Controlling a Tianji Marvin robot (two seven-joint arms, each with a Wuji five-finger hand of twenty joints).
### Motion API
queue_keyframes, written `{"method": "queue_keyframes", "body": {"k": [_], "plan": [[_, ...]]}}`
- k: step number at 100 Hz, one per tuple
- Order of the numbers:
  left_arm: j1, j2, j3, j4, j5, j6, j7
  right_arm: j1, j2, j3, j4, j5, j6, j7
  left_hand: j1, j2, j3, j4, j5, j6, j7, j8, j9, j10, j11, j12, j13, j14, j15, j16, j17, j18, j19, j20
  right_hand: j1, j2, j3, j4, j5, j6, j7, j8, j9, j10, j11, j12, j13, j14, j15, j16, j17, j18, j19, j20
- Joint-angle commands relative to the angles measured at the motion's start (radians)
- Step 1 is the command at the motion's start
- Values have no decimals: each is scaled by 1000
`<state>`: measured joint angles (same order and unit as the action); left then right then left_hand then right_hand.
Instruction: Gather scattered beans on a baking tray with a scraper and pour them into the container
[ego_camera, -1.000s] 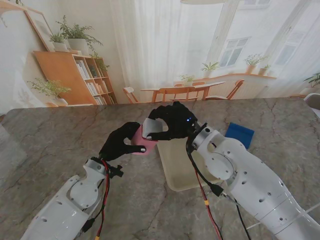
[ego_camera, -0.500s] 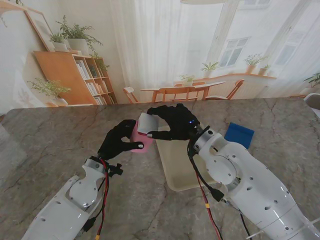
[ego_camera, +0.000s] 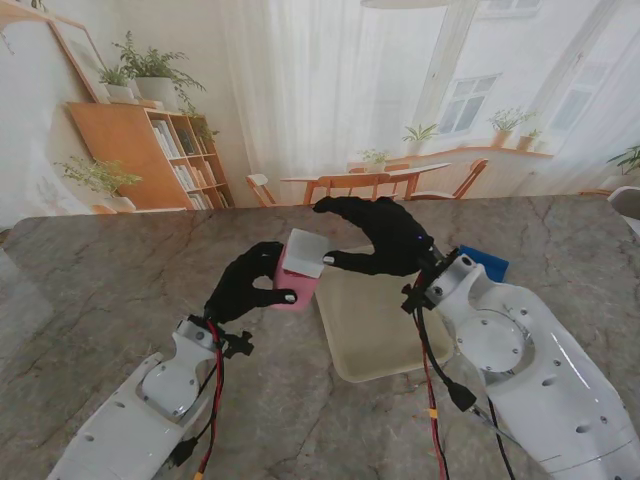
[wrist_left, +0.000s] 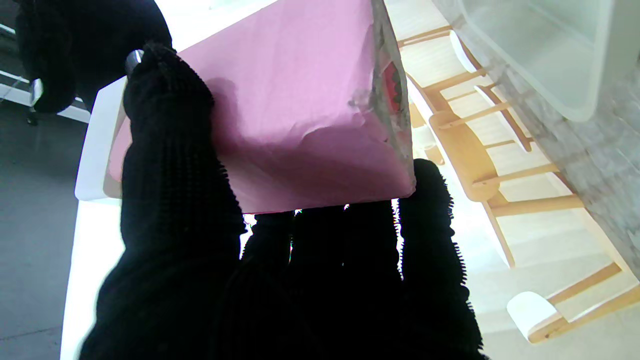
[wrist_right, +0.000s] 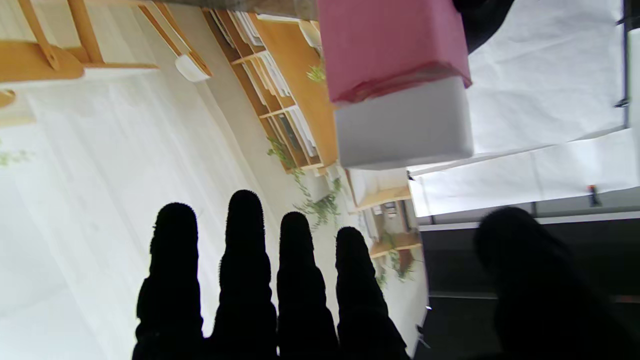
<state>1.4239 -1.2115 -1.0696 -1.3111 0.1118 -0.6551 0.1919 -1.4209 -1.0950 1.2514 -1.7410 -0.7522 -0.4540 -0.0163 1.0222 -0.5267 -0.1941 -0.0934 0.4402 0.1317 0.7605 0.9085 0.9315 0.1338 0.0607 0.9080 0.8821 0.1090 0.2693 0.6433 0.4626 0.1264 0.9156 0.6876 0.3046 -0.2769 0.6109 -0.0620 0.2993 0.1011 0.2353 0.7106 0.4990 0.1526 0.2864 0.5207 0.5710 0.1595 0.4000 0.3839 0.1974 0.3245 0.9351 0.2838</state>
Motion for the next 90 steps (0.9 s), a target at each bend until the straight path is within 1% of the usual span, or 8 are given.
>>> {"method": "queue_keyframes", "body": {"k": [1, 8, 11, 27, 45, 60, 75, 90], "plan": [[-4, -5, 12, -1, -1, -14, -4, 11, 17, 19, 2, 4, -33, 39, 269, 176, 266, 37, 78, -215, 220, 71, 129, -231, 147, 55, 38, -76, 21, 18, 23, -42, 4, -10, -5, -58, 149, 32, -54, 12, -22, 30, -41, -23, -7, -26, -29, -22, -25, -32, 0, -31, 10, -33], [-6, -4, 20, 0, -10, -23, -13, 18, 25, 35, 7, 14, -80, 73, 269, 173, 268, 37, 80, -216, 219, 70, 130, -229, 147, 55, 39, -74, 21, 18, 23, -40, 3, -10, -15, -177, 412, 17, -121, 21, -54, 44, -76, -22, 7, -55, -57, -27, -38, -58, 4, -47, 20, -39], [-8, -4, 24, 1, -14, -27, -17, 23, 28, 38, 10, 14, -98, 84, 268, 173, 268, 37, 81, -215, 219, 70, 131, -229, 147, 55, 38, -74, 21, 18, 23, -39, 3, -9, -13, -211, 476, 14, -147, 22, -64, 52, -95, -24, 14, -66, -65, -28, -37, -64, 7, -53, 23, -38], [-17, -4, 41, 10, -28, -46, -27, 66, 38, 21, 41, 14, -173, 120, 268, 171, 271, 36, 84, -214, 219, 70, 133, -229, 147, 55, 40, -73, 22, 18, 24, -38, 1, -8, 20, -348, 666, 8, -206, 47, -120, 69, -172, -2, 57, -106, -98, -19, -10, -79, 20, -68, 34, -32], [-20, -4, 46, 15, -37, -52, -35, 126, 40, -33, 81, -10, -221, 116, 268, 171, 272, 36, 85, -213, 218, 70, 134, -227, 146, 56, 40, -72, 23, 18, 25, -38, 1, -7, 60, -420, 769, 11, -192, 31, -162, 65, -188, 4, 92, -122, -101, -20, 19, -84, 40, -77, 44, -26], [-15, -4, 42, 10, -31, -50, -29, 172, 40, -80, 111, 12, -253, 129, 268, 170, 274, 36, 85, -213, 217, 71, 133, -227, 146, 57, 41, -72, 24, 19, 25, -36, 1, -6, 75, -452, 819, 12, -185, -15, -120, 115, -163, -15, 115, -125, -88, -25, 32, -83, 53, -78, 49, -23], [-8, -5, 33, 1, -16, -45, -16, 203, 41, -114, 135, 1, -285, 127, 268, 172, 272, 34, 83, -213, 215, 72, 133, -226, 145, 57, 39, -72, 24, 19, 24, -37, 0, -5, 81, -475, 848, 12, -100, -112, -62, 134, -83, -81, 151, -108, -48, -49, 45, -79, 79, -84, 55, -22], [-1, -6, 25, -7, -6, -39, -6, 218, 41, -130, 147, -24, -297, 116, 268, 172, 271, 35, 83, -211, 215, 73, 133, -225, 146, 58, 39, -72, 24, 19, 24, -36, 1, -3, 68, -458, 828, 3, 60, -258, 41, 158, 52, -196, 195, -72, 17, -93, 62, -73, 102, -92, 55, -23]]}}
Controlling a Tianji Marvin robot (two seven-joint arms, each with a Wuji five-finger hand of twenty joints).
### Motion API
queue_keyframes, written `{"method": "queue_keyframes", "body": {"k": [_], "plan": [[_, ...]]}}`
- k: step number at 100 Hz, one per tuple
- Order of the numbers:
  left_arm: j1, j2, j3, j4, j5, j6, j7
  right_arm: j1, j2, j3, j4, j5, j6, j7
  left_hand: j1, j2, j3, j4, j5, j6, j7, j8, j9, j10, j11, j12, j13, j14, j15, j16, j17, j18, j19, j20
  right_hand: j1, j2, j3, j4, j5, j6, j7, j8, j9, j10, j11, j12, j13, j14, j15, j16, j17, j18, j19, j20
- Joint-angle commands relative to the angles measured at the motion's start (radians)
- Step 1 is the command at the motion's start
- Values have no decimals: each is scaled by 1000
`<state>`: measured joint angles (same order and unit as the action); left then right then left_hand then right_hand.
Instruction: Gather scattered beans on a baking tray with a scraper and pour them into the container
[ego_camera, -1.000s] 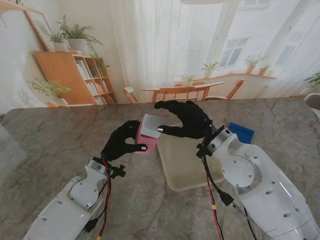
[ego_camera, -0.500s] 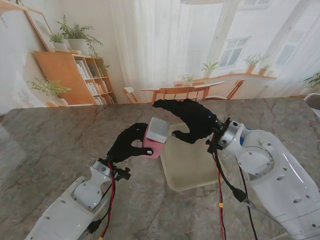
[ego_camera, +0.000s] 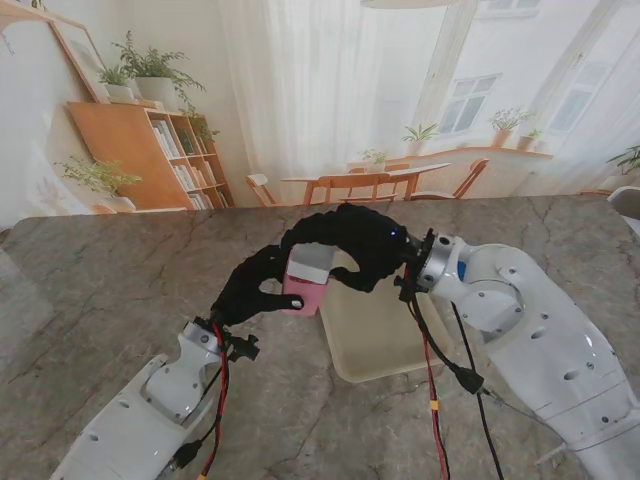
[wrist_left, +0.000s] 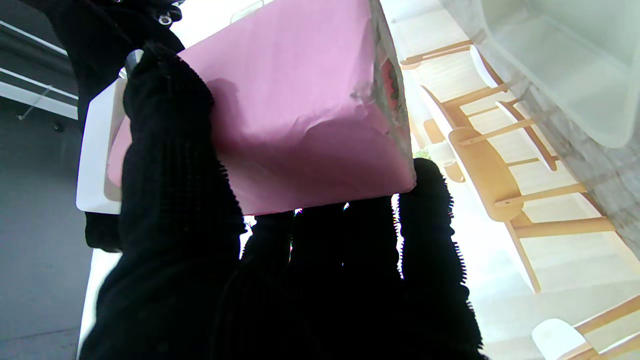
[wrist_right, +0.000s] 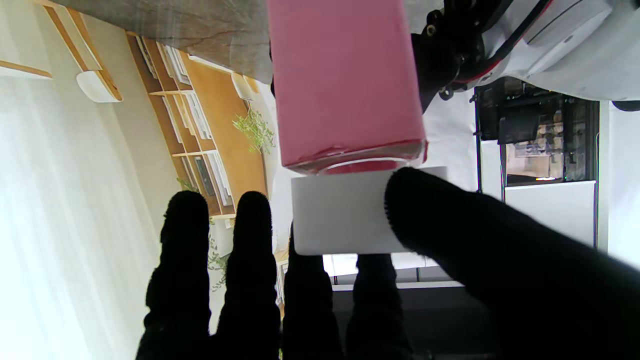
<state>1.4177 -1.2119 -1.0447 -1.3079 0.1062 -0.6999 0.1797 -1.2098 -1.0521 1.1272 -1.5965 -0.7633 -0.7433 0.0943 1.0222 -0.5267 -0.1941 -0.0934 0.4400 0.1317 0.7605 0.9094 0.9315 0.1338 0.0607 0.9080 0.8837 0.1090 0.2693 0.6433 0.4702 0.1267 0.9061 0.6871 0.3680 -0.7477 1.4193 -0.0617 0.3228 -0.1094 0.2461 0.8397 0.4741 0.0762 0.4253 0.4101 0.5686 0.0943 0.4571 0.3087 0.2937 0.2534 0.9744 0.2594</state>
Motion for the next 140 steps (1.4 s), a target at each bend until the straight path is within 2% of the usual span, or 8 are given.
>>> {"method": "queue_keyframes", "body": {"k": [1, 21, 49, 69, 94, 109, 120, 140], "plan": [[6, -5, -1, -10, 0, 6, 7, 8, -2, -6, 3, -16, -9, 4, 268, 172, 271, 35, 83, -211, 215, 72, 133, -226, 146, 58, 37, -72, 24, 19, 16, -36, 11, -3, 3, 18, 13, 2, 44, -53, 40, 30, 87, -128, 61, 46, 26, -33, 6, 4, 8, -22, 15, 1], [10, -6, -7, -16, 7, 13, 14, 12, -12, -21, 10, -75, 16, -65, 269, 174, 269, 35, 82, -211, 214, 73, 132, -227, 145, 59, 37, -72, 25, 19, 16, -38, 11, -2, -60, 128, -144, -19, 132, -154, 274, 8, 202, -224, 176, 169, 122, -94, 69, 43, 36, -24, 22, 0], [12, -7, -10, -19, 13, 21, 22, 3, -23, -41, 7, -122, 85, -147, 268, 175, 272, 35, 79, -208, 212, 74, 129, -223, 145, 60, 34, -70, 25, 20, 13, -36, 13, 0, -125, 165, -259, -86, 171, -250, 598, -210, 334, -349, 463, 415, 226, -188, 271, 151, 58, -24, 42, 7], [15, -7, -15, -23, 22, 30, 29, -8, -26, -53, -5, -179, 136, -205, 268, 177, 270, 34, 77, -205, 210, 75, 127, -221, 145, 61, 32, -68, 26, 20, 9, -35, 13, 1, -251, 211, -340, -57, 184, -227, 610, -211, 467, -454, 716, 550, 314, -272, 482, 273, 94, -41, 69, 17], [22, -6, -23, -34, 28, 51, 32, -29, -19, -52, -46, -228, 190, -199, 268, 179, 272, 34, 74, -203, 209, 76, 124, -220, 145, 62, 29, -69, 27, 20, 6, -35, 16, 2, -398, 352, -597, -87, 166, -114, 489, -210, 551, -485, 891, 662, 376, -333, 700, 401, 140, -53, 126, 42], [25, -6, -28, -38, 31, 63, 34, -38, -15, -49, -64, -230, 213, -169, 269, 182, 273, 34, 73, -202, 207, 76, 122, -221, 144, 63, 28, -69, 27, 20, 4, -34, 17, 2, -416, 505, -842, -61, 184, -60, 372, -180, 588, -461, 915, 688, 398, -325, 750, 433, 149, -44, 149, 53], [25, -5, -30, -38, 32, 68, 32, -47, -13, -41, -82, -212, 232, -129, 269, 180, 272, 34, 73, -201, 207, 77, 123, -219, 145, 63, 28, -67, 28, 21, 5, -34, 19, 3, -503, 506, -798, -48, 196, -15, 295, -176, 585, -408, 907, 689, 385, -293, 759, 444, 127, -24, 150, 62], [25, -3, -32, -37, 30, 76, 27, -68, -9, -13, -118, -162, 267, -53, 269, 180, 273, 34, 73, -201, 207, 77, 123, -217, 145, 63, 27, -67, 29, 21, 3, -33, 20, 3, -493, 649, -883, -25, 124, 95, 93, -181, 388, -180, 594, 588, 249, -179, 690, 452, 32, 39, 78, 95]]}}
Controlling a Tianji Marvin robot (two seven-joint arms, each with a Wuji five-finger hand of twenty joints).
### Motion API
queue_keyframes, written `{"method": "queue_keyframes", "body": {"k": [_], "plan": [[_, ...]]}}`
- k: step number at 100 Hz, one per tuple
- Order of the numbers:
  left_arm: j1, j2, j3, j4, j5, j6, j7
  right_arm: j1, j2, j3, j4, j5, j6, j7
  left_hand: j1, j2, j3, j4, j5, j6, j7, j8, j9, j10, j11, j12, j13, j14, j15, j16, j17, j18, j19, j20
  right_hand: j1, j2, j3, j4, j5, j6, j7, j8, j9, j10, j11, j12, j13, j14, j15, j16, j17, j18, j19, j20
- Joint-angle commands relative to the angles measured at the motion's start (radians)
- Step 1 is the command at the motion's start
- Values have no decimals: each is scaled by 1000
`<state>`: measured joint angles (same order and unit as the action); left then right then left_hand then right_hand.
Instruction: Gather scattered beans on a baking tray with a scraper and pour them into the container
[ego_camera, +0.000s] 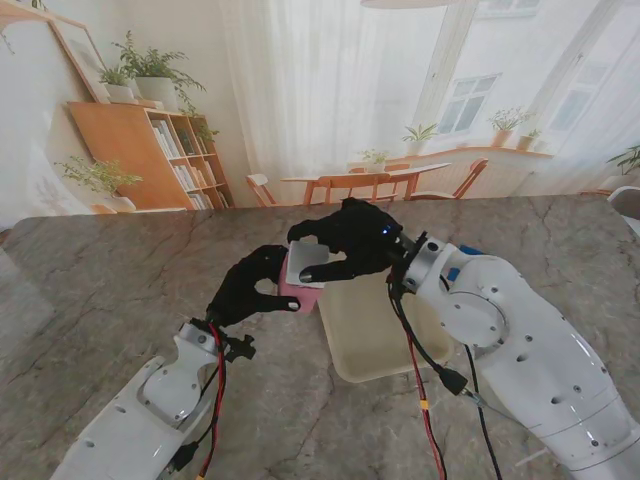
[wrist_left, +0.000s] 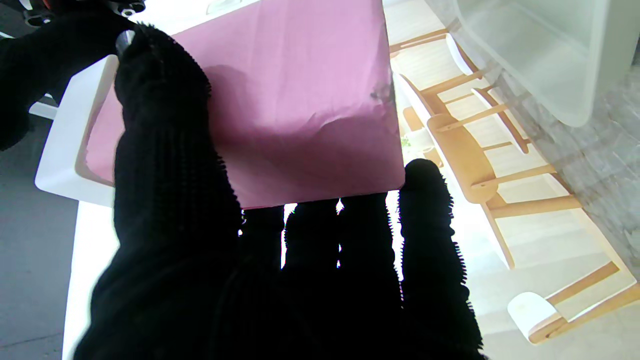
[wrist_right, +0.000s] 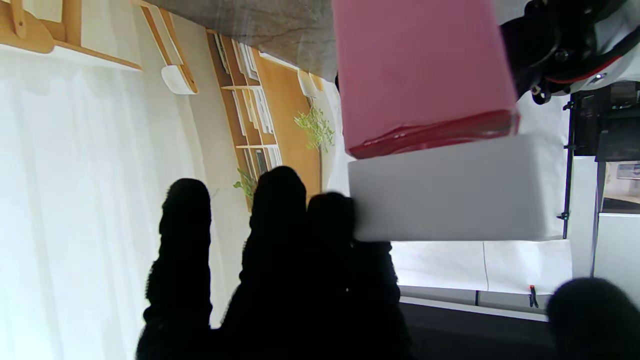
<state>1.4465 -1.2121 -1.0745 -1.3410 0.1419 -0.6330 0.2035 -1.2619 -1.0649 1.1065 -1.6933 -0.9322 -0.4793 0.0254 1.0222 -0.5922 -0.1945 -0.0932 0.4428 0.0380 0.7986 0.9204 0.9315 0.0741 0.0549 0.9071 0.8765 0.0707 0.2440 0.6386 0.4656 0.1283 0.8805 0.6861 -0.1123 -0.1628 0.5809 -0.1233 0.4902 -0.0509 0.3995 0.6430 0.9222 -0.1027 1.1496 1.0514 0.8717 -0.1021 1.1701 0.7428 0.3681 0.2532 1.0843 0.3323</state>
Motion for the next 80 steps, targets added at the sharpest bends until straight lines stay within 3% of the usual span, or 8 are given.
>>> {"method": "queue_keyframes", "body": {"k": [1, 7, 22, 33, 45, 52, 62, 80], "plan": [[-4, -3, -2, -4, -5, 10, 3, -18, 4, 10, -23, 11, 5, 18, 269, 246, 273, 34, 71, -108, 169, 66, 123, -158, 151, 64, 34, -29, 54, 25, 8, -35, 46, 4, -9, 74, -52, 38, -50, 43, -71, 16, -77, 14, -167, -71, -66, 27, -32, 17, -50, 43, -38, 24], [-4, -2, -3, -3, -5, 11, 1, -30, 2, 22, -32, 41, 22, 30, 269, 245, 273, 34, 71, -108, 169, 66, 123, -158, 151, 63, 35, -29, 54, 25, 8, -34, 45, 3, 23, 140, -112, 51, -92, 86, -140, 12, -174, 120, -386, -185, -151, 97, -93, 14, -107, 66, -83, 44], [-5, -1, -5, -2, -12, 11, -7, -55, -1, 63, -53, 72, 47, 35, 269, 243, 273, 34, 73, -109, 169, 66, 125, -159, 151, 64, 36, -28, 55, 25, 9, -35, 45, 3, 134, 200, -201, 64, -159, 155, -216, 1, -319, 249, -753, -418, -285, 226, -427, -144, -197, 80, -181, 52], [-6, 0, -5, -2, -16, 7, -11, -54, 3, 92, -51, 79, 5, 46, 268, 243, 273, 34, 74, -109, 169, 66, 126, -158, 151, 63, 36, -29, 55, 25, 9, -35, 45, 2, 259, 179, -220, 79, -215, 188, -243, -2, -394, 284, -881, -514, -342, 281, -645, -267, -233, 76, -218, 25], [-7, -1, -3, 0, -17, 1, -11, -34, 8, 111, -29, 71, -91, 48, 269, 242, 274, 34, 76, -108, 169, 66, 128, -158, 152, 63, 36, -28, 55, 25, 10, -34, 45, 3, 439, 37, -176, 106, -288, 218, -255, 22, -478, 277, -919, -541, -397, 287, -756, -331, -264, 62, -211, -17], [-8, -1, -1, 2, -16, -3, -11, -19, 13, 115, -18, 47, -144, 51, 268, 242, 274, 34, 76, -110, 169, 66, 127, -160, 151, 63, 37, -29, 56, 26, 10, -34, 45, 3, 452, -110, 26, 117, -356, 222, -271, 72, -538, 282, -901, -564, -431, 283, -759, -368, -283, 56, -145, -77], [-10, -1, 1, 5, -17, -7, -10, 0, 19, 109, -7, 11, -195, 52, 269, 242, 274, 34, 76, -109, 169, 66, 127, -158, 151, 63, 37, -28, 56, 25, 10, -35, 45, 3, 386, -359, 571, 89, -383, 231, -329, 101, -606, 300, -855, -591, -464, 285, -741, -399, -275, 44, -107, -78], [-10, -2, 2, 6, -16, -7, -9, 41, 23, 72, 16, -40, -253, 35, 268, 243, 275, 34, 75, -108, 169, 66, 126, -158, 151, 63, 36, -28, 56, 26, 10, -35, 45, 2, 455, -560, 853, 82, -359, 229, -411, 39, -671, 327, -791, -624, -480, 288, -704, -419, -255, 33, -80, -62]]}}
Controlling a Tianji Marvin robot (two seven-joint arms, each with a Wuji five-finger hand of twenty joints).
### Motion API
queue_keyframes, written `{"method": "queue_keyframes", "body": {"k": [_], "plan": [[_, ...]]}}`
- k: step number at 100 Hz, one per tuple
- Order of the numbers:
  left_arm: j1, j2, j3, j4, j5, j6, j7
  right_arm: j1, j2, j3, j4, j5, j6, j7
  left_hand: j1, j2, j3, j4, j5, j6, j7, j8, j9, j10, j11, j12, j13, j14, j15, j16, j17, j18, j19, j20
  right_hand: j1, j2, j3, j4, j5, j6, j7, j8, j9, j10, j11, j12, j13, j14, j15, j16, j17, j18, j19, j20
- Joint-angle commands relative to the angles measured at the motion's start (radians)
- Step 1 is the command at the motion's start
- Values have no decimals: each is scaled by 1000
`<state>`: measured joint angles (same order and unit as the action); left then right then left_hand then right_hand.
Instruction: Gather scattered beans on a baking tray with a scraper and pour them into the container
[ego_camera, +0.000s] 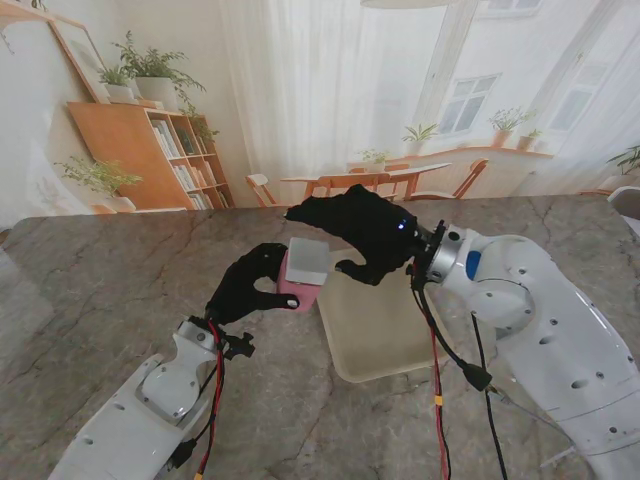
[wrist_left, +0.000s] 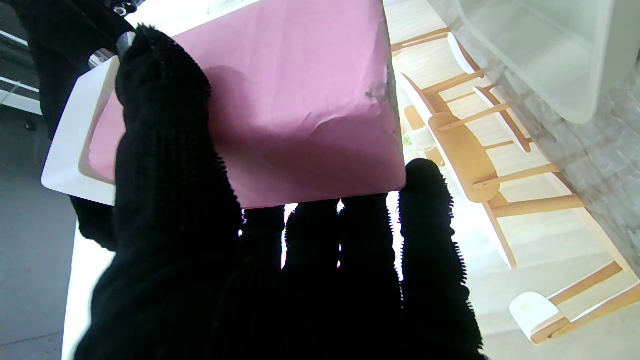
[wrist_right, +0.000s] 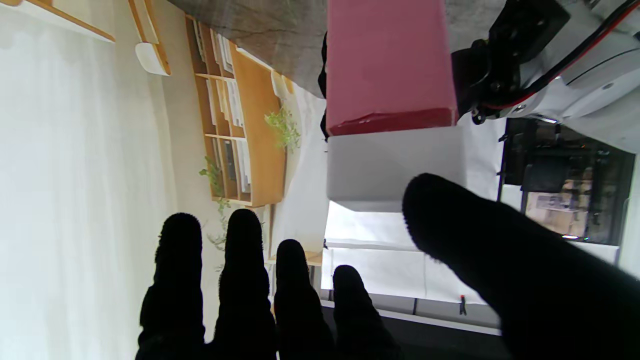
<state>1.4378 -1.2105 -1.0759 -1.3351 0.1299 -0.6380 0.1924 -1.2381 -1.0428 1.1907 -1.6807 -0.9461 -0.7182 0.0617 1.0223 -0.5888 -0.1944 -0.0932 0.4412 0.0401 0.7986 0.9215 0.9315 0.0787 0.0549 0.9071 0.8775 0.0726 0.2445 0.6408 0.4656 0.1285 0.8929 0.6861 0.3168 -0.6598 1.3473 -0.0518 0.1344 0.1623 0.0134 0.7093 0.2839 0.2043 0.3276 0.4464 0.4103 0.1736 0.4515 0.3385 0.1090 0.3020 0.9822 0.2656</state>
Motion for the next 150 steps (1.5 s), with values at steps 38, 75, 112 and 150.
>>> {"method": "queue_keyframes", "body": {"k": [38, 75, 112, 150], "plan": [[5, -4, -4, -6, 3, 2, 10, 94, -5, -104, 74, -87, -71, -83, 269, 241, 273, 34, 76, -111, 169, 65, 126, -164, 151, 63, 35, -32, 55, 23, 11, -37, 34, 3, 139, -164, 207, -4, 73, -268, 184, 179, 85, -99, 161, -4, 59, -35, 64, 0, 62, -35, 42, 23], [9, -4, -8, -11, 9, 4, 16, 114, -11, -142, 124, -137, -50, -186, 268, 240, 273, 35, 75, -110, 168, 65, 125, -162, 150, 63, 35, -31, 55, 23, 11, -36, 33, 2, 31, -11, 9, -38, 367, -567, 368, 394, 292, -321, 381, 187, 204, -149, 190, 63, 120, -47, 46, 28], [12, -5, -11, -14, 12, 7, 22, 98, -20, -159, 134, -129, 18, -238, 268, 240, 275, 35, 75, -109, 167, 66, 125, -160, 151, 64, 34, -28, 55, 24, 9, -35, 33, 3, -137, 73, -246, -183, 284, -668, 1098, -128, 531, -534, 769, 509, 366, -341, 539, 222, 201, -69, 59, 28], [18, -7, -16, -22, 27, 10, 38, 79, -18, -183, 108, -156, 130, -245, 268, 243, 272, 34, 72, -107, 166, 66, 123, -161, 151, 65, 32, -30, 56, 23, 7, -35, 35, 3, -290, 254, -489, -72, 376, -585, 1086, 24, 828, -691, 1045, 630, 603, -489, 778, 362, 383, -120, 146, 39]]}}
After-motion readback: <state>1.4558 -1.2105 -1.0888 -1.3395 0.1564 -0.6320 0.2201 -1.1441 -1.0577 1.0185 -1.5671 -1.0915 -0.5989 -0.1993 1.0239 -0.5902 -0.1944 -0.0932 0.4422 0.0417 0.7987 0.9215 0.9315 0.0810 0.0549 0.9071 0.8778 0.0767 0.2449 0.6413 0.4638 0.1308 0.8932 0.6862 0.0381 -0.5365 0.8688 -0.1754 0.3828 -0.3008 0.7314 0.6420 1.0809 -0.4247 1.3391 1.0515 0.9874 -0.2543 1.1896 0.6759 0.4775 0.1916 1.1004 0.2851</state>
